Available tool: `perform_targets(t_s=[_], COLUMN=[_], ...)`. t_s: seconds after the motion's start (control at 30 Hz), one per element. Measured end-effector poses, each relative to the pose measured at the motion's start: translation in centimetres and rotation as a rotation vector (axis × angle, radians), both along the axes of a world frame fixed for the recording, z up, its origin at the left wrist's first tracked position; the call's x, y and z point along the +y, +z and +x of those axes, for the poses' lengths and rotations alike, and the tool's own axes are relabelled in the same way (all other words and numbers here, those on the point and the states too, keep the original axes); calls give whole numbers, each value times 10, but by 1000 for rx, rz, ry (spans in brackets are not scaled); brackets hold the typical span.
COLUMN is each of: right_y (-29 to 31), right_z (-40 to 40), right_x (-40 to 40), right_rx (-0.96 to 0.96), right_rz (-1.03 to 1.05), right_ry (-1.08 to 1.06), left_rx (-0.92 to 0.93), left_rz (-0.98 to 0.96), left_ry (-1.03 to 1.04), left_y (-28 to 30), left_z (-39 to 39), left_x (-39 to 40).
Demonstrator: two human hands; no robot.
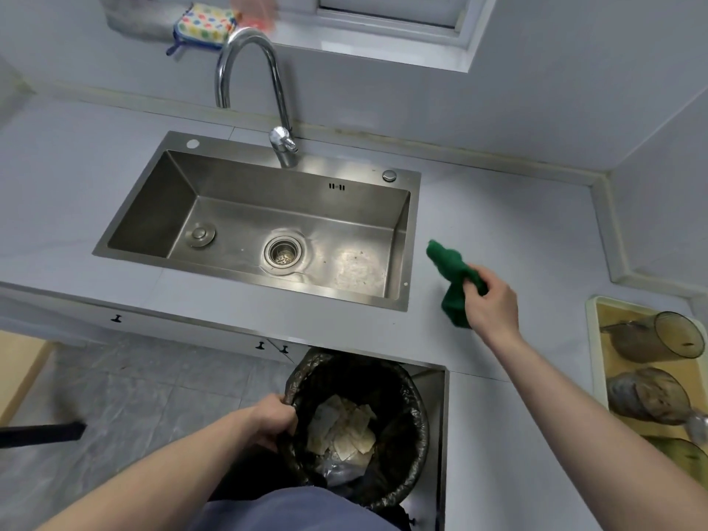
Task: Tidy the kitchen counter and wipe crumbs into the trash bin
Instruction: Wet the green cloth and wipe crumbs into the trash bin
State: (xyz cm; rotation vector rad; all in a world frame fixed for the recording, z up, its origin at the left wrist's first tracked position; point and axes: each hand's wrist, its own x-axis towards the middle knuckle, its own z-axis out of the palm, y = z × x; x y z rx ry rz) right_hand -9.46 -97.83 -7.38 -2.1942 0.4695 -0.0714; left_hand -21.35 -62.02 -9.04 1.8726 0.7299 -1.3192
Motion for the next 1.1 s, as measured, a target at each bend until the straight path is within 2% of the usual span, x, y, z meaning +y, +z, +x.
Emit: perform_targets(t_s=[0.13, 0.3, 0.37, 0.63, 0.9, 1.1], right_y=[-18, -47, -56, -46, -45, -30], right_z=[34, 53, 48, -32, -125, -103], right_x=[12, 50, 63, 69, 125, 99], right_rx=[82, 402, 474, 401, 436, 304], right_rz=[-96, -243, -341, -499, -301, -173], right_ry=[29, 302, 384, 494, 842, 563], left_rx=[1, 2, -1, -9, -11, -12], left_rz=[-8, -14, -6, -11, -12, -18], left_ry=[0, -11, -18, -38, -52, -62], left_y=[-2, -2, -3, -3, -5, -1], left_z=[1, 8, 9, 11, 5, 2], left_x=[3, 8, 11, 15, 11, 11])
